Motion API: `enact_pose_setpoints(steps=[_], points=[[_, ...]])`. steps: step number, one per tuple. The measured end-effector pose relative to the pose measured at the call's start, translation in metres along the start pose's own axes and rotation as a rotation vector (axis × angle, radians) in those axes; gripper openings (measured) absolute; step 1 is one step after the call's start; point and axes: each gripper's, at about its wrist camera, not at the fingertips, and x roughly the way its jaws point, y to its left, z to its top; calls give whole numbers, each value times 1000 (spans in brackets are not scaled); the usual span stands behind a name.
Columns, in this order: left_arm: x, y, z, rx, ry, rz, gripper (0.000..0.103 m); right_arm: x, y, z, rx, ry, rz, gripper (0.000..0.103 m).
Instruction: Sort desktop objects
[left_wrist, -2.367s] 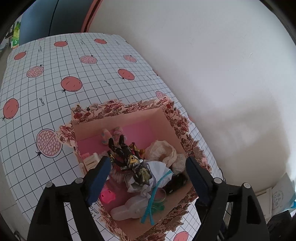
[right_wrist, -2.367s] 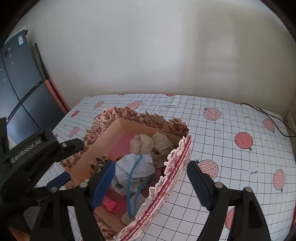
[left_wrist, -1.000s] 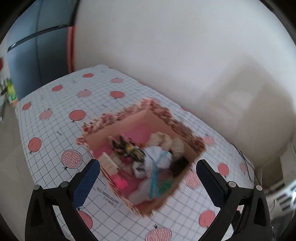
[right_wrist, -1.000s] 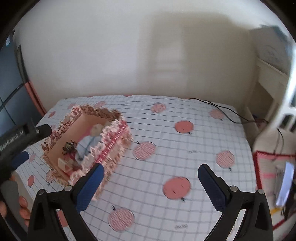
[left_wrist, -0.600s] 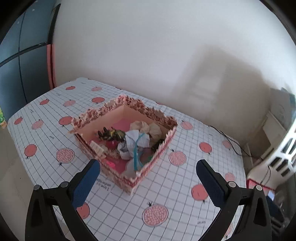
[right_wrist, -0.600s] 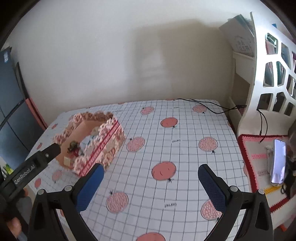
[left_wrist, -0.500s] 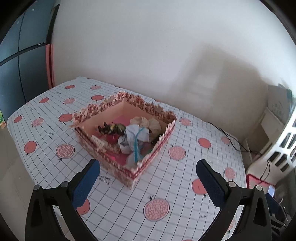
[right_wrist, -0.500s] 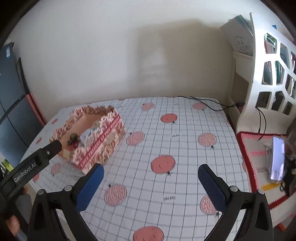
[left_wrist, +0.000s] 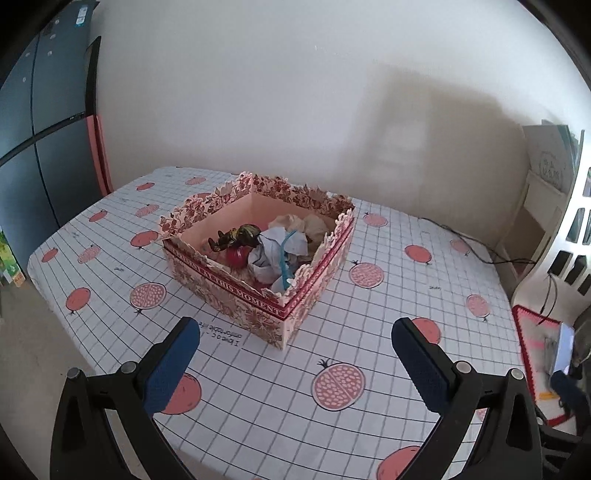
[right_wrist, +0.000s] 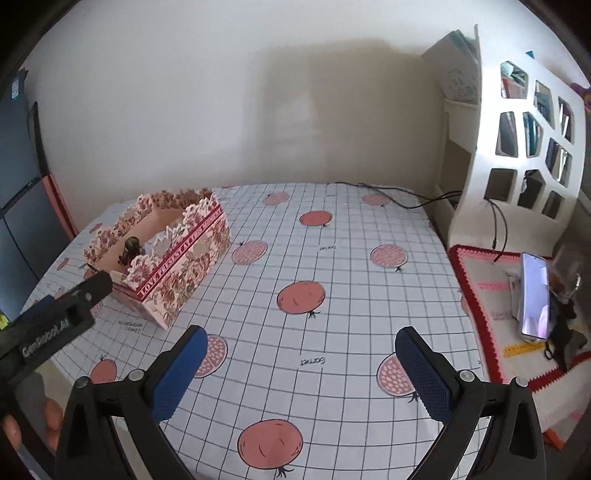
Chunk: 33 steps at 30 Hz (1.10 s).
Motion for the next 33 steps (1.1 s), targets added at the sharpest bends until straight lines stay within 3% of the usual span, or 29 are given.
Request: enact_pose_setpoints(steps=[7,16,33], points=[[7,-4,-4,-6,85,-3,103,4,5,-1,-17,30,22,103],[4,0,-7,-32,97,69,103,3,15,-3,-50,22,35,103],[0,-5,-7,-11,104,66,103,3,19,-3,-57,19,40,103]])
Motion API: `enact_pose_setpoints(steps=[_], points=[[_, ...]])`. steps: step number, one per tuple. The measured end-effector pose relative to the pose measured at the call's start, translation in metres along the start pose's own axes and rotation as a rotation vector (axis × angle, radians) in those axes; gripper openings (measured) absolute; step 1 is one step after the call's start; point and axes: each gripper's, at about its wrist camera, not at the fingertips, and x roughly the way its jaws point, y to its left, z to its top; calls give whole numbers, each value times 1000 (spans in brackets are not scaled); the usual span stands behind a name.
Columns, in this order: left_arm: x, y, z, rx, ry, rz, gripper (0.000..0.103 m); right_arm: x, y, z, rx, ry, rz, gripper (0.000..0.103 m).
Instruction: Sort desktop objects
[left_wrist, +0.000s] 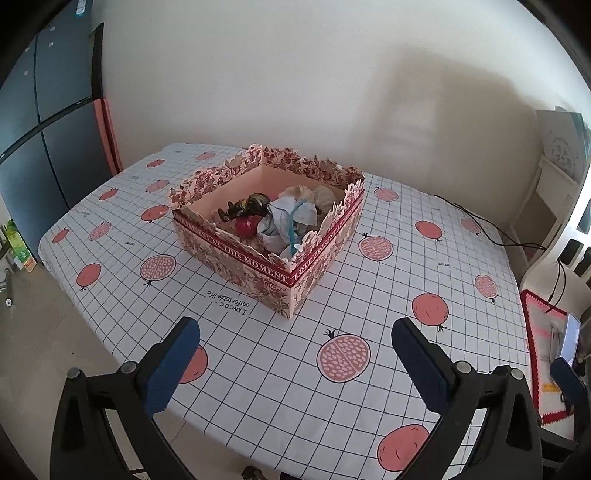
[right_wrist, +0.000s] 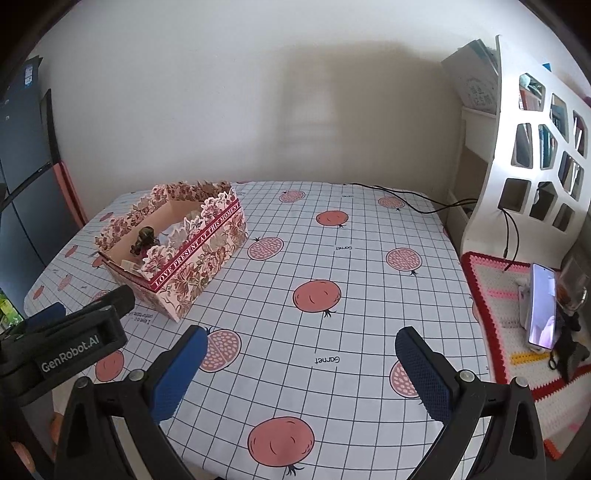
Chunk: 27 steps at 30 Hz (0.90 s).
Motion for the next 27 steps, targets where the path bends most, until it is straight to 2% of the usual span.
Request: enact_pose_setpoints(steps=[27], points=[[-1,3,-2,-28,4,36,103,1,5,-1,-8,6,2,103]])
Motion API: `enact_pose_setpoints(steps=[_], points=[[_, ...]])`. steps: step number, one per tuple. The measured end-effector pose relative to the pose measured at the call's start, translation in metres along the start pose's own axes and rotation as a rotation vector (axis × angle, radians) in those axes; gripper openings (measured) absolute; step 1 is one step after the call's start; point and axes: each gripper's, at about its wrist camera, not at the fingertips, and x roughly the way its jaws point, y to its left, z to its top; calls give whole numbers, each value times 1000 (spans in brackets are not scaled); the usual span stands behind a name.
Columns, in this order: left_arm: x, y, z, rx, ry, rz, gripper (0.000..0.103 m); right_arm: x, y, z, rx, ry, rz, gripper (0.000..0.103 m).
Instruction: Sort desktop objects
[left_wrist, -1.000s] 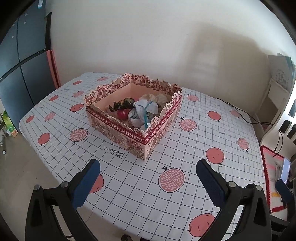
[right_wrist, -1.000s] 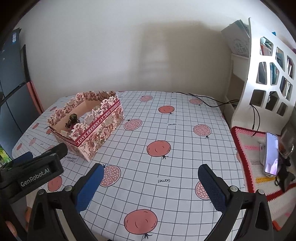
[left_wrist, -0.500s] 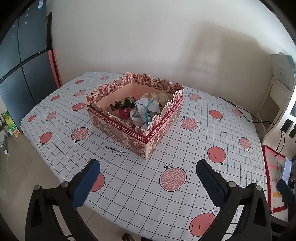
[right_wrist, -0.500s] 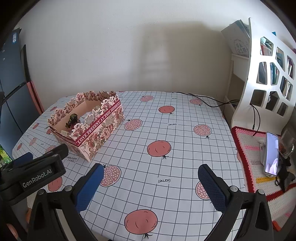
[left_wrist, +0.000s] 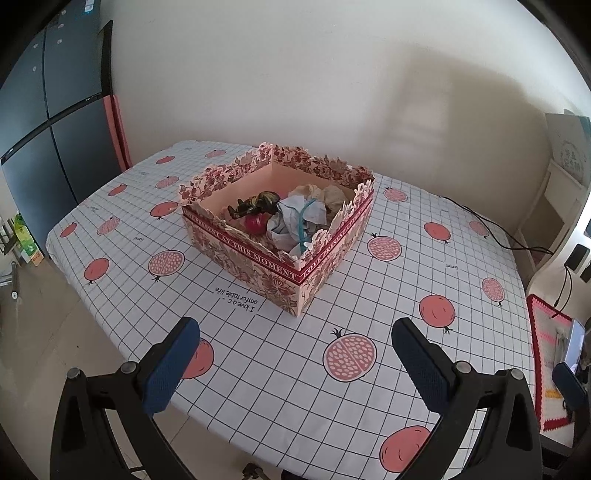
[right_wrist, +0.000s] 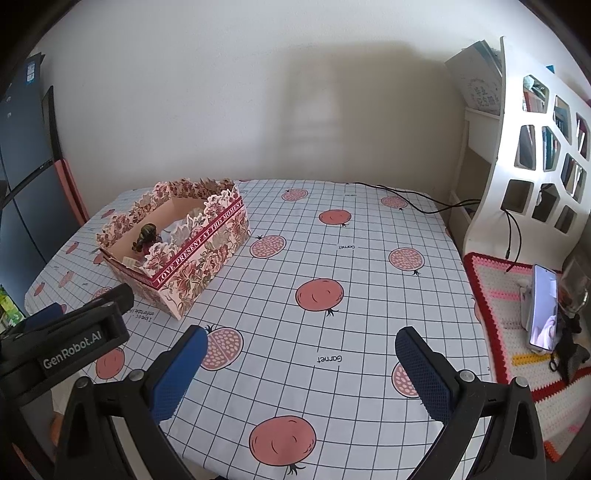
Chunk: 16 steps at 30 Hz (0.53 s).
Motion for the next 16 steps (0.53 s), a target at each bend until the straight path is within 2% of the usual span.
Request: enact_pose_setpoints(steps=[16], points=[[-6,-4,0,15,-25,-20,103,-1,0,1,0,-1,0,103]])
